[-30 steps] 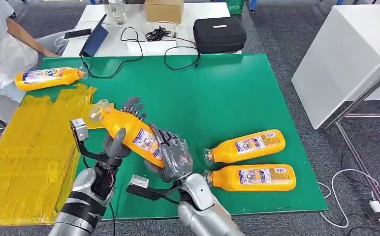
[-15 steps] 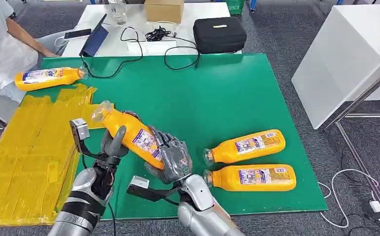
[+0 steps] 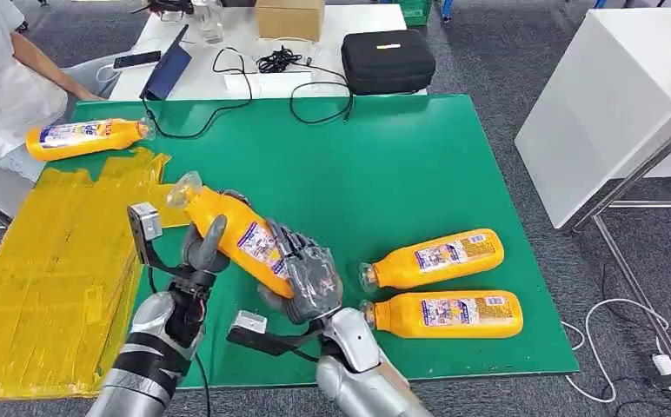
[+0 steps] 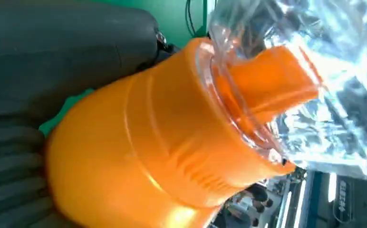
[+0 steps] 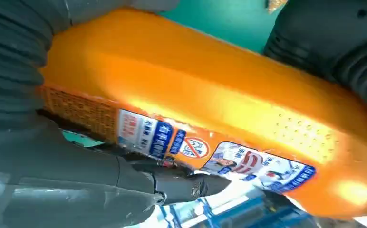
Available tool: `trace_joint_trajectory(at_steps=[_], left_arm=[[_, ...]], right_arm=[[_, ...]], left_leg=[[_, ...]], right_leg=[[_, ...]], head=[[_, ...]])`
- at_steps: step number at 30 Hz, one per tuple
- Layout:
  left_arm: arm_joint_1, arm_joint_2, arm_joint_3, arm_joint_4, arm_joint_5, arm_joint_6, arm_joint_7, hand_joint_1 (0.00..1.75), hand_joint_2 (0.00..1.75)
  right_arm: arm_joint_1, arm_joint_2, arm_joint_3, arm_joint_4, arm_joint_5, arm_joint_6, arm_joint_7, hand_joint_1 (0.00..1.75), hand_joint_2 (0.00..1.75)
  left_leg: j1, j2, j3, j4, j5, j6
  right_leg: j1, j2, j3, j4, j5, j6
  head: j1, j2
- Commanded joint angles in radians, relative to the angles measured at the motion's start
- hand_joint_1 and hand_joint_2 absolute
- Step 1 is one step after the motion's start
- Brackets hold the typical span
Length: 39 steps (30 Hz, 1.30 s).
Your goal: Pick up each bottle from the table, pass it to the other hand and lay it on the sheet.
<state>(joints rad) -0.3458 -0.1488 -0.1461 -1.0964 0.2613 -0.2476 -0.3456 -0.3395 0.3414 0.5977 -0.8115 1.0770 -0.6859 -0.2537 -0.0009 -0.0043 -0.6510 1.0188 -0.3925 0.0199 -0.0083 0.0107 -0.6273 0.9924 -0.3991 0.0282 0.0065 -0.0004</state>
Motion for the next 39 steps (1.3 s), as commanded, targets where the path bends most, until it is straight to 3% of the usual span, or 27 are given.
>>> trace_joint_trajectory(at_steps=[1, 11, 13, 15, 16, 18, 21, 24, 28, 31, 36, 38, 39], left_arm=[[-0.077, -0.008, 0.050, 0.036, -0.029, 0.057, 0.008, 1.75, 1.75], [-0.089, -0.004, 0.084, -0.010, -0.127, 0.184, -0.021, 1.75, 1.75], [-0.100, -0.004, 0.098, -0.053, -0.280, 0.381, -0.071, 1.75, 1.75], [-0.105, -0.001, 0.116, -0.086, -0.296, 0.386, -0.047, 1.75, 1.75], [-0.106, 0.005, 0.116, -0.095, -0.366, 0.455, -0.061, 1.75, 1.75], [-0.106, 0.031, 0.127, -0.139, -0.663, 0.744, -0.097, 1.75, 1.75], [-0.073, 0.100, 0.158, -0.186, -1.034, 0.931, -0.045, 1.75, 1.75], [-0.019, 0.112, 0.313, -0.222, -1.441, 0.946, -0.053, 1.75, 1.75], [0.011, 0.109, 0.388, -0.224, -1.614, 0.946, -0.080, 1.75, 1.75], [0.047, 0.187, 0.345, -0.169, -1.699, 0.946, -0.003, 1.75, 1.75], [0.047, 0.187, 0.345, -0.169, -1.699, 0.946, -0.003, 1.75, 1.75], [0.047, 0.230, 0.308, -0.086, -1.759, 0.946, 0.044, 1.75, 1.75], [0.056, 0.302, 0.215, -0.060, -1.703, 0.946, 0.110, 1.75, 1.75]], right_arm=[[0.058, -0.010, -0.074, -0.167, 0.017, -0.012, -0.055, 0.00, 1.75], [0.095, -0.005, -0.133, -0.276, -0.005, -0.012, -0.097, 0.00, 1.75], [0.111, -0.012, -0.144, -0.337, -0.036, -0.012, -0.112, 0.00, 1.75], [0.111, -0.041, -0.108, -0.381, -0.067, -0.012, -0.081, 0.00, 1.75], [0.120, -0.048, -0.105, -0.410, -0.089, -0.012, -0.088, 0.00, 1.75], [0.139, -0.120, -0.045, -0.551, -0.144, -0.003, -0.052, 0.00, 1.75], [0.168, -0.207, -0.030, -0.738, -0.165, 0.052, 0.005, 0.00, 1.75], [0.181, -0.297, -0.059, -0.828, -0.111, 0.088, 0.052, 0.00, 1.75], [0.196, -0.334, -0.074, -0.849, -0.161, 0.102, 0.017, 0.00, 1.75], [0.213, -0.370, -0.085, -0.865, -0.179, 0.105, 0.007, 0.00, 1.75], [0.213, -0.370, -0.085, -0.865, -0.179, 0.105, 0.007, 0.00, 1.75], [0.225, -0.378, -0.099, -0.873, -0.182, 0.094, 0.005, 0.00, 1.75], [0.238, -0.381, -0.117, -0.884, -0.190, 0.098, -0.003, 0.00, 1.75]], left_leg=[[0.002, -0.002, 0.005, 0.001, -0.002, -0.002], [0.001, -0.002, 0.003, 0.000, -0.001, -0.001], [0.001, -0.002, 0.003, 0.000, -0.001, -0.001], [0.002, -0.002, 0.003, 0.001, -0.002, -0.001], [0.001, -0.001, 0.001, 0.001, -0.001, -0.001], [0.002, -0.002, 0.003, 0.001, -0.002, -0.001], [0.001, -0.002, 0.001, 0.001, -0.002, -0.001], [0.000, 0.002, 0.002, -0.001, -0.001, 0.000], [0.001, 0.001, 0.004, 0.000, -0.002, -0.001], [0.001, 0.003, 0.007, -0.001, -0.003, -0.001], [0.001, 0.001, 0.002, 0.000, -0.002, -0.002], [0.001, -0.001, 0.004, -0.001, -0.002, -0.002], [0.000, -0.001, 0.003, -0.002, -0.001, -0.001]], right_leg=[[0.002, -0.004, 0.006, 0.000, -0.003, -0.001], [0.001, -0.003, 0.004, -0.001, -0.002, -0.001], [0.001, -0.003, 0.003, 0.000, -0.002, -0.001], [0.002, -0.003, 0.004, 0.000, -0.002, -0.001], [0.001, -0.002, 0.002, 0.000, -0.001, -0.001], [0.002, -0.003, 0.004, 0.000, -0.002, -0.001], [0.001, -0.002, 0.002, 0.000, -0.002, -0.001], [0.001, 0.002, 0.002, -0.001, 0.000, 0.000], [0.001, 0.001, 0.005, -0.001, -0.001, 0.000], [0.001, 0.002, 0.007, -0.002, -0.002, -0.001], [0.001, 0.000, 0.002, -0.001, -0.001, -0.001], [0.001, -0.002, 0.004, -0.001, -0.002, -0.001], [0.000, -0.002, 0.003, -0.001, -0.002, -0.001]], head=[[0.000, 0.000], [0.000, 0.000], [0.000, 0.000], [0.000, 0.000], [0.000, 0.000], [0.000, 0.000], [0.000, 0.000], [0.000, 0.000], [0.000, 0.000], [0.000, 0.000], [0.000, 0.000], [0.000, 0.000], [0.000, 0.000]])
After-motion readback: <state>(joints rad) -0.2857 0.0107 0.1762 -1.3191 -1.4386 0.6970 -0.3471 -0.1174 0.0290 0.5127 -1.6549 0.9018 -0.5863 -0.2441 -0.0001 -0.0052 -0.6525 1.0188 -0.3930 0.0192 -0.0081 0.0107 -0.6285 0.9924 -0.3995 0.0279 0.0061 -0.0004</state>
